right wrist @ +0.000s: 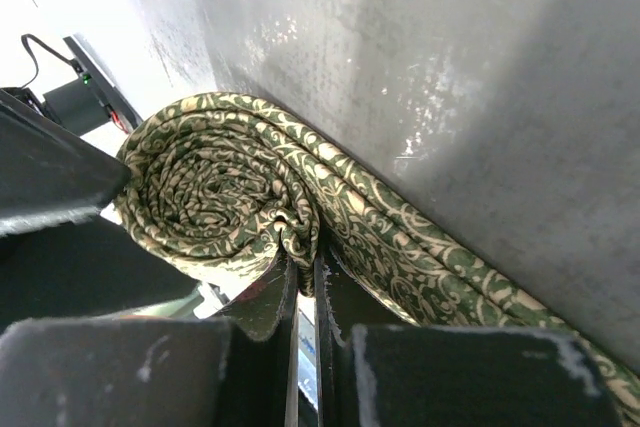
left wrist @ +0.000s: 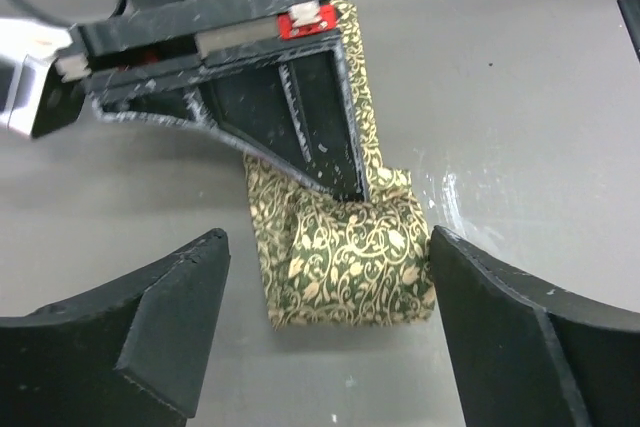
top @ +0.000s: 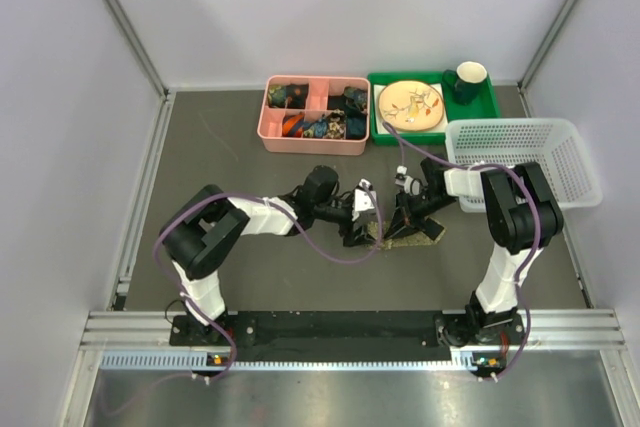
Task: Roll the ties
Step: Roll the tie at the center of the board.
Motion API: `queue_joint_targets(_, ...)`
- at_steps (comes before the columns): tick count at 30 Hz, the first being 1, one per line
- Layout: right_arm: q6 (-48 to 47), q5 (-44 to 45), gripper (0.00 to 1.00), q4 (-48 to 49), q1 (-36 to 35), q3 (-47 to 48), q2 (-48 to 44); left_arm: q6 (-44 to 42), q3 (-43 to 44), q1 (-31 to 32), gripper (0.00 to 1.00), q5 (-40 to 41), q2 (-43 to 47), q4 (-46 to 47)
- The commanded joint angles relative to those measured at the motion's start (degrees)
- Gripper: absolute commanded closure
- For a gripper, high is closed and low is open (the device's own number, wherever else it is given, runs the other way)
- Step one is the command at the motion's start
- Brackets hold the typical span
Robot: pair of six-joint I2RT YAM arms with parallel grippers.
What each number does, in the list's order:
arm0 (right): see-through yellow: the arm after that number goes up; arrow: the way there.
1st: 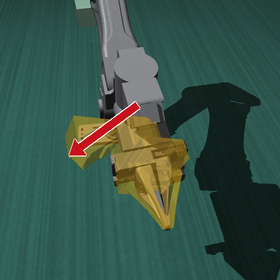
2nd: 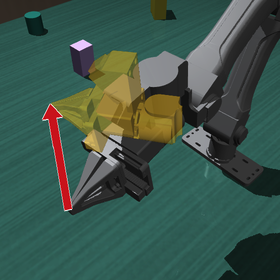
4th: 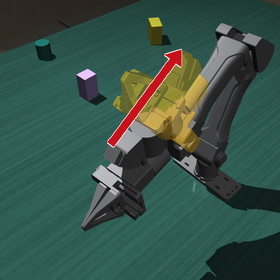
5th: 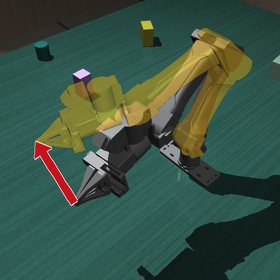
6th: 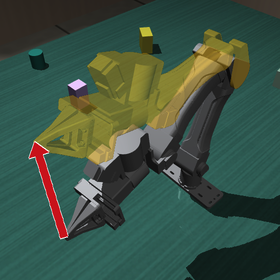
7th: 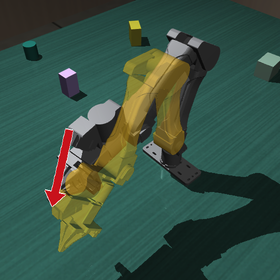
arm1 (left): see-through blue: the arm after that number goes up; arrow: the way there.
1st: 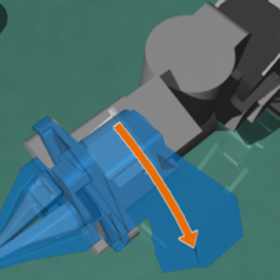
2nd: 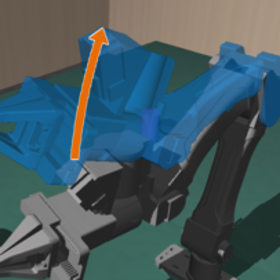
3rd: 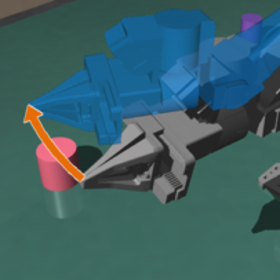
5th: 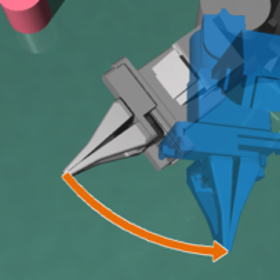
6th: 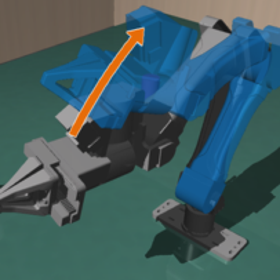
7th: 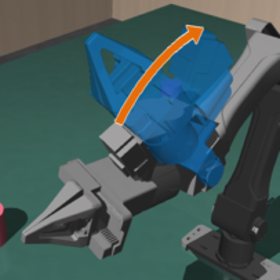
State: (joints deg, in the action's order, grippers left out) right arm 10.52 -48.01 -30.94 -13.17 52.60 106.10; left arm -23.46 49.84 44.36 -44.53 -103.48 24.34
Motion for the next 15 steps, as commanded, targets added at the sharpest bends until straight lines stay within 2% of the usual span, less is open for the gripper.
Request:
queue_joint_targets(1, -1.56, 9.95, 1.0, 3.52, 0.34, 0.75, 2.7, -3.42, -0.54, 1.95, 0.14, -1.35, -2.25, 6.69)
queue_joint_targets(7, -1.91, 8.99, 1.0, 2.99, 0.42, 0.84, 2.79, -8.78, 2.27, 4.15, 0.16, 2.95, -5.06, -0.77)
queue_joint_targets(9, -2.09, 8.29, 1.0, 3.08, 0.34, 0.58, 2.62, -9.93, 3.32, 4.68, 0.21, 5.67, -6.03, -3.84)
queue_joint_targets(10, -2.17, 8.11, 1.0, 3.08, 0.34, 0.49, 2.53, -10.02, 3.76, 4.77, 0.35, 6.56, -6.29, -4.82)
queue_joint_targets(15, -3.31, 3.38, 1.0, 2.2, 0.34, 0.57, 0.95, -8.8, 2.63, 4.6, 0.69, 7.62, -5.5, -5.88)
